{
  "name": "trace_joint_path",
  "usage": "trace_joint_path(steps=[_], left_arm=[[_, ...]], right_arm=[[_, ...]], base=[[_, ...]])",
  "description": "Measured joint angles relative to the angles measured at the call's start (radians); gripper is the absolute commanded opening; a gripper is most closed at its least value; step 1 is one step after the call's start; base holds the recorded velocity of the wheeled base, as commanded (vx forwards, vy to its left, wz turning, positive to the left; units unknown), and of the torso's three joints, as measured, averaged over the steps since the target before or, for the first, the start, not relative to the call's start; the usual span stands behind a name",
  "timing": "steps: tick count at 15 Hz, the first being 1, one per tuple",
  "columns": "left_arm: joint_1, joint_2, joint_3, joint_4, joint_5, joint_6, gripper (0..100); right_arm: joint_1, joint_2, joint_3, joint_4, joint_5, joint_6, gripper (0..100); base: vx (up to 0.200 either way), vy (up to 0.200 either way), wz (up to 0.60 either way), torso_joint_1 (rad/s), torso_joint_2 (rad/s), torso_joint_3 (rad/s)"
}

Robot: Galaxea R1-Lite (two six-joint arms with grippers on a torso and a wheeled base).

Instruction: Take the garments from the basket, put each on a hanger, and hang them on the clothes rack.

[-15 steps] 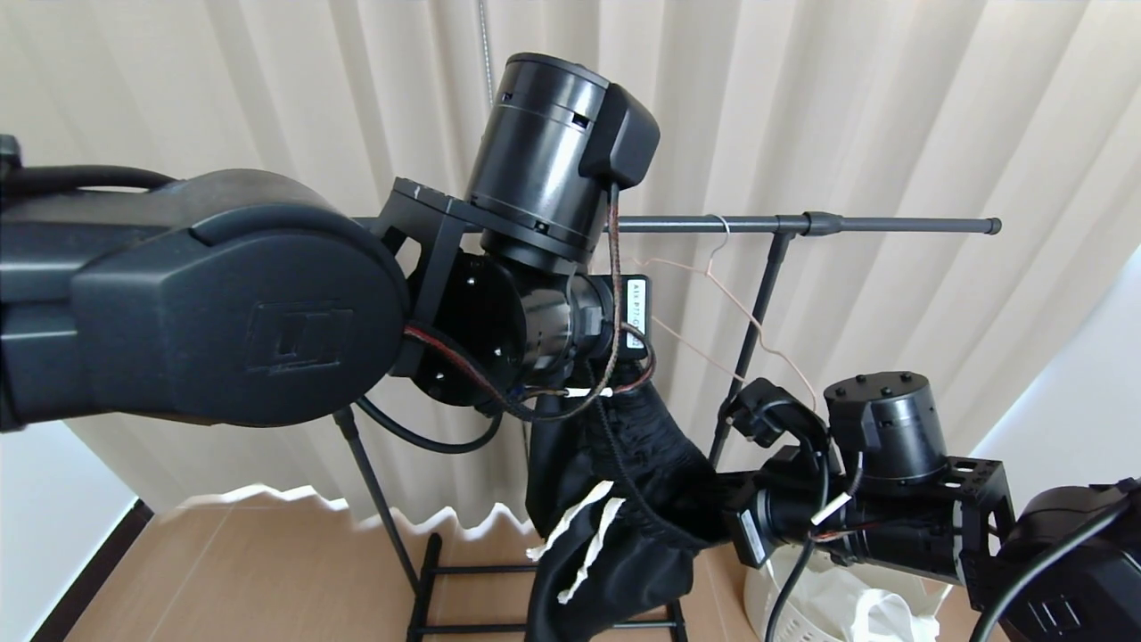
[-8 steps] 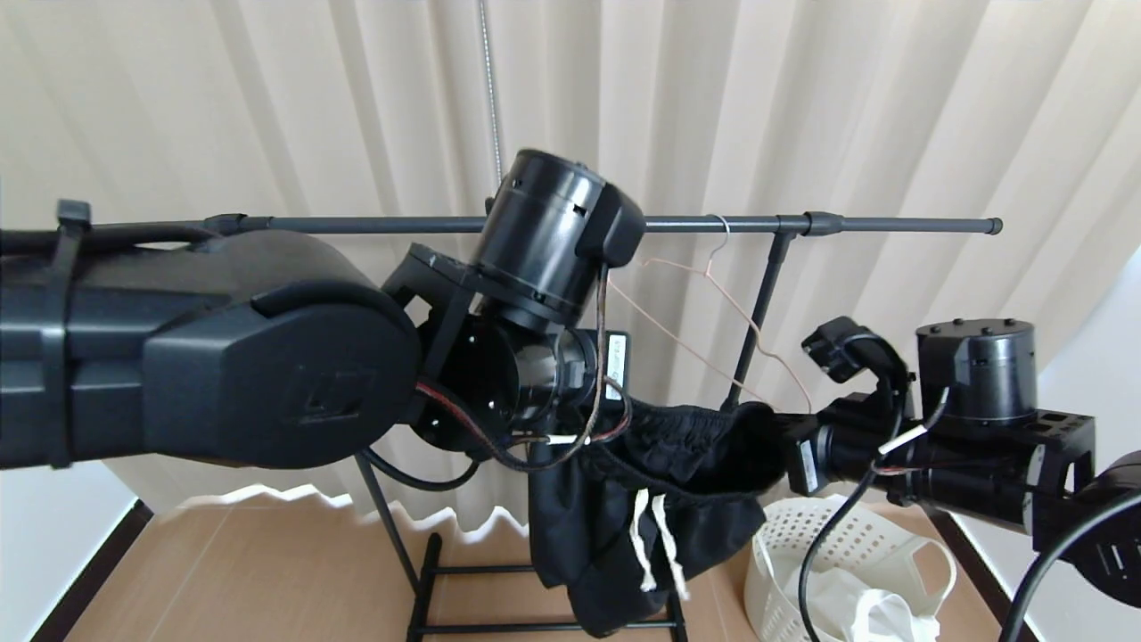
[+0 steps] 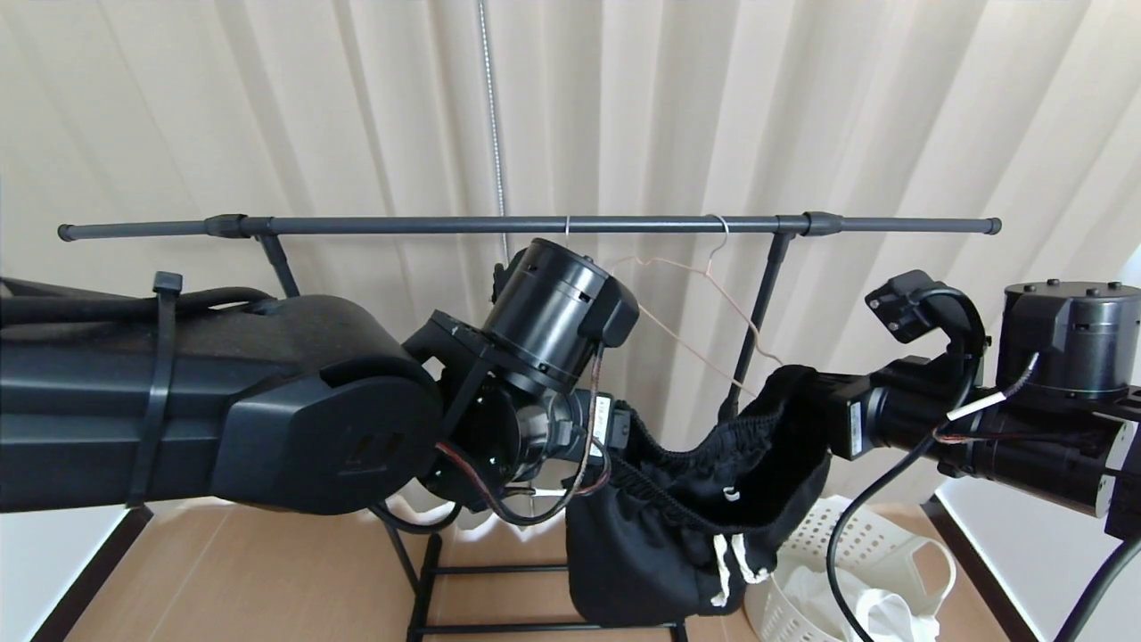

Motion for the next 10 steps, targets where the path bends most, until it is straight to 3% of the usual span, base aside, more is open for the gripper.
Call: trace_joint_path(steps=[2, 7, 10], left_arm=[[0.011, -0.001, 0.005, -0.001, -0.042, 0.000, 100], [0.092, -0.093, 0.090, -0.004, -0.333, 0.050, 100], [0.136, -0.106, 0.075, -0.006, -0.310, 0.053, 100]], right_arm=[[-0.004, 0.000, -0.002, 0.000, 0.000, 0.000, 0], [-0.019, 0.007, -0.005, 0.000, 0.000, 0.000, 0], [-0.003, 0.005, 0.003, 0.000, -0.005, -0.018, 0]], base=[[0.000, 0.000, 0.00, 0.000, 0.00, 0.000], [0.000, 0.000, 0.00, 0.000, 0.00, 0.000], [0.000, 0.000, 0.00, 0.000, 0.00, 0.000]])
